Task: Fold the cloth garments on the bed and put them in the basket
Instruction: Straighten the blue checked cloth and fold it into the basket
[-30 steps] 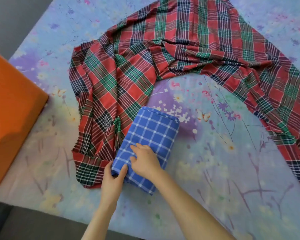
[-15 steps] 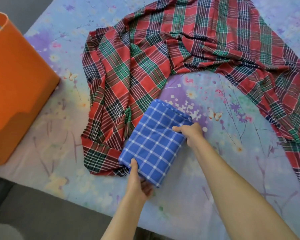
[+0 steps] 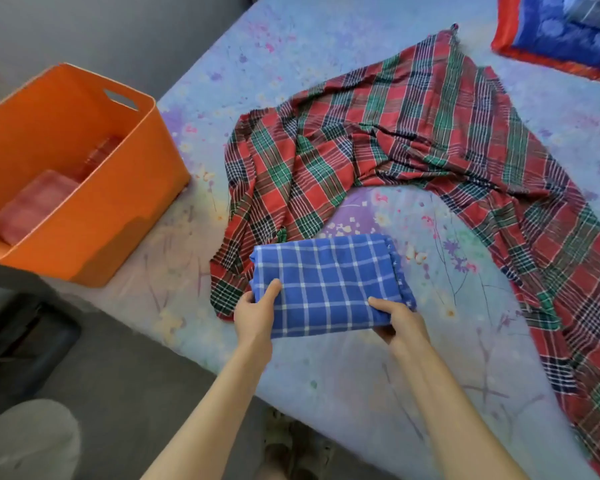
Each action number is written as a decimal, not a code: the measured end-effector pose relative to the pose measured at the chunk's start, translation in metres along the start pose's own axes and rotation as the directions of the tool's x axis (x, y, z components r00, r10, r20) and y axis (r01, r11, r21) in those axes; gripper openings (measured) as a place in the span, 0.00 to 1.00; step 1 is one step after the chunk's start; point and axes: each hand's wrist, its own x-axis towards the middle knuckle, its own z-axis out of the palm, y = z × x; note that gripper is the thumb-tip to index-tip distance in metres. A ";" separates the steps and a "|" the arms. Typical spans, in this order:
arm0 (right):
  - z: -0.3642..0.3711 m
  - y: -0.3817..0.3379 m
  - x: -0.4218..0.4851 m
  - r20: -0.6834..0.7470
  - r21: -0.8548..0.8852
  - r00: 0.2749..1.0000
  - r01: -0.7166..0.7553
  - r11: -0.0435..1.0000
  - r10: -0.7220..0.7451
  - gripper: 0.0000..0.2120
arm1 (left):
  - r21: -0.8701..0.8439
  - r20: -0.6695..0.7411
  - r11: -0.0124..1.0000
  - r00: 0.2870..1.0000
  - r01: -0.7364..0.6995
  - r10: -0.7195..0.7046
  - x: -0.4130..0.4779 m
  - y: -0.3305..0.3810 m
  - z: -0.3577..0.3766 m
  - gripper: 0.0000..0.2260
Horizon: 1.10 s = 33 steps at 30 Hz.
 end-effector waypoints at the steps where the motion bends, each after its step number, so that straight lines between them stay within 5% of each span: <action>1: 0.003 -0.014 -0.016 0.059 0.022 0.998 0.013 1.000 -0.014 0.18 | -0.020 0.016 0.998 0.998 -0.062 0.062 -0.014 0.018 -0.005 0.13; 8: 0.055 -0.078 -0.102 0.404 0.219 0.908 0.020 0.976 -0.109 0.13 | -0.030 -0.034 0.938 0.938 -0.345 0.344 -0.075 0.116 -0.053 0.18; 12: 0.114 -0.092 -0.141 0.438 0.035 0.884 0.164 0.986 -0.163 0.07 | -0.044 -0.105 0.913 0.911 -0.406 0.400 -0.073 0.169 -0.103 0.18; 19: 0.259 -0.072 -0.188 0.571 -0.282 0.791 0.438 0.854 -0.217 0.20 | 0.023 -0.153 0.912 0.900 -0.409 0.408 0.003 0.259 -0.232 0.16; 26: 0.443 -0.005 -0.197 0.430 -0.589 0.823 0.567 0.576 -0.370 0.17 | 0.366 -0.108 0.821 0.857 -0.437 0.504 0.154 0.382 -0.319 0.08; 33: 0.559 0.036 -0.167 0.174 -0.786 0.916 0.350 0.509 -0.362 0.21 | 0.690 0.062 0.633 0.900 -0.351 0.431 0.288 0.439 -0.330 0.09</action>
